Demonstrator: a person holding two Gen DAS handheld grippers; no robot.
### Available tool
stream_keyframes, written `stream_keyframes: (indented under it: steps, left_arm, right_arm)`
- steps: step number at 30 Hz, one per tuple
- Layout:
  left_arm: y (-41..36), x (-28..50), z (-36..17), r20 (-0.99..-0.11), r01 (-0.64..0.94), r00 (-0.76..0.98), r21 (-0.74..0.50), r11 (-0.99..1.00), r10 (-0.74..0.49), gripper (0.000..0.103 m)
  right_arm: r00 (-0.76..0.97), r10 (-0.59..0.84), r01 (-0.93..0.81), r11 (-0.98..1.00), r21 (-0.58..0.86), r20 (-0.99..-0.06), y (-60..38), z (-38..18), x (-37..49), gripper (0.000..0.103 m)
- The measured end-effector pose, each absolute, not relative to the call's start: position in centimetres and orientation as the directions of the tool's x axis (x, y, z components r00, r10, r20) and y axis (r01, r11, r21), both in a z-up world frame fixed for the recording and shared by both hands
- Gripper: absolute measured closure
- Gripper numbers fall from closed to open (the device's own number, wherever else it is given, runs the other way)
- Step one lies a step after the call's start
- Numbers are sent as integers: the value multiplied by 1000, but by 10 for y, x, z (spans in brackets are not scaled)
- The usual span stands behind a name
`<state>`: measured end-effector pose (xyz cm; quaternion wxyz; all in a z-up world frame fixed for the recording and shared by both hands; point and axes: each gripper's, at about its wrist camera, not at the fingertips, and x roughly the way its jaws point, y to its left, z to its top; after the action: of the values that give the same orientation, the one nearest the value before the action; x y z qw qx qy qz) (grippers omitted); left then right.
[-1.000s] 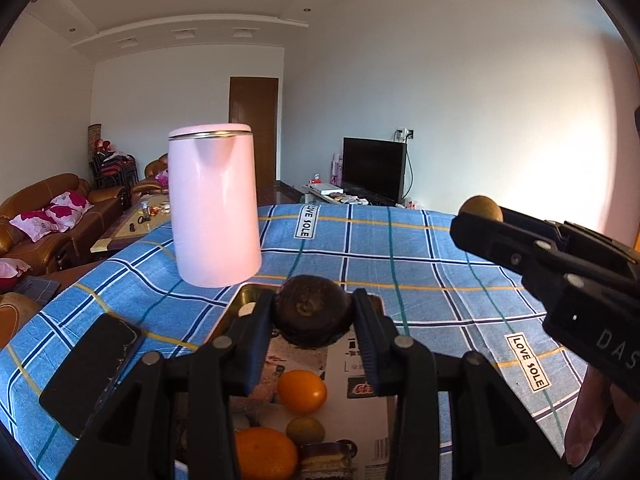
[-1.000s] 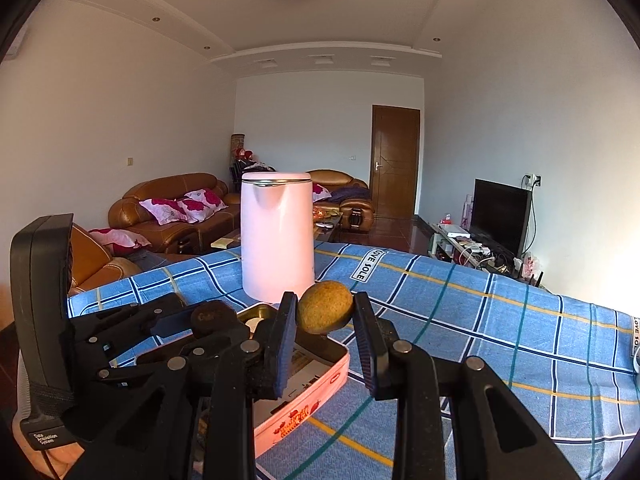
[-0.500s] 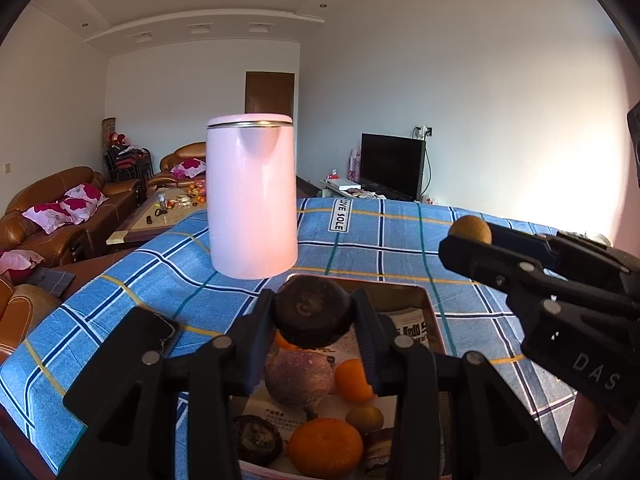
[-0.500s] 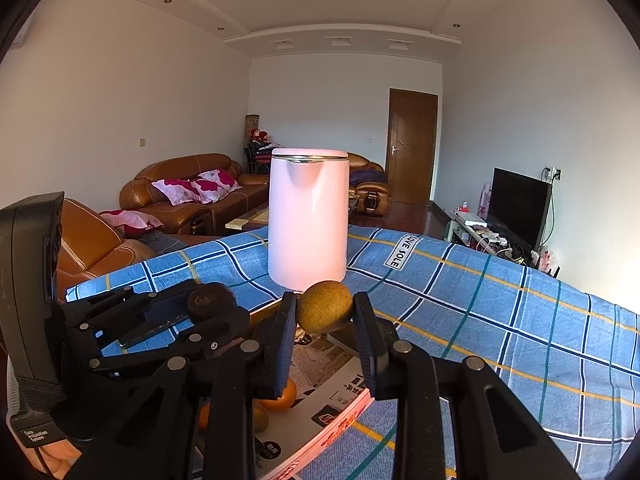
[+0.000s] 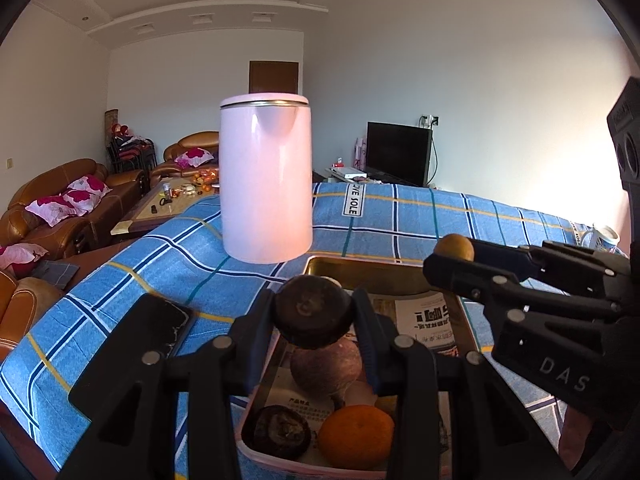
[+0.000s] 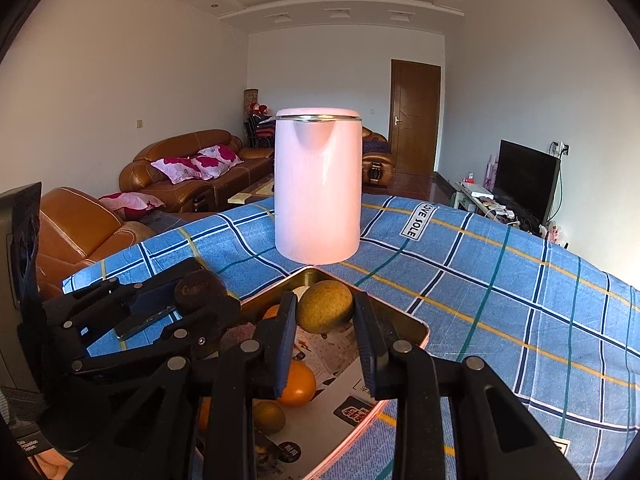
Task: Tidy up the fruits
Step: 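Open the left tool to drop its fruit into the tin while the right tool drops its fruit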
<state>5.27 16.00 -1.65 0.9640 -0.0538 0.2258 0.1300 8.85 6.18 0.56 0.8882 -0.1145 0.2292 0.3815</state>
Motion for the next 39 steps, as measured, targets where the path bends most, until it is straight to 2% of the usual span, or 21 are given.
stream_keyframes:
  steps: [6,24,27,29,30,35,36,38,39]
  left_arm:
    - [162,59,-21,-473,-272,853,-37,962,222,62]
    - [156,67,-38,-540,-258,812,7,966,221,62]
    - [156,66,-38,-544,-265,808,10,964,227,61]
    - [156,63,-36,-540,-273,808,11,962,236,56]
    - [156,62,-35,-535,-273,811,11,962,236,54]
    - [156,49,-27,-497,-284,831,6,959,249,28]
    - [156,46,-26,-490,-284,836,3,959,249,25]
    - [154,40,-22,-472,-286,845,-2,958,251,9]
    - [153,37,-20,-460,-287,850,-1,958,254,5]
  right_arm:
    - [575,595,-717,697,4,-561,65,-6,100,73]
    - [506,529,-703,710,30,-681,77,-33,119,73]
    - [495,523,-702,712,36,-694,77,-36,120,69]
    - [505,512,-693,720,27,-694,75,-36,121,62]
    - [502,516,-694,719,32,-694,74,-35,121,62]
    - [518,527,-688,725,37,-673,65,-28,116,59]
    - [527,529,-685,728,37,-665,61,-25,114,56]
    - [551,528,-674,738,30,-646,53,-20,110,46]
    - [562,530,-668,743,30,-635,48,-18,108,44]
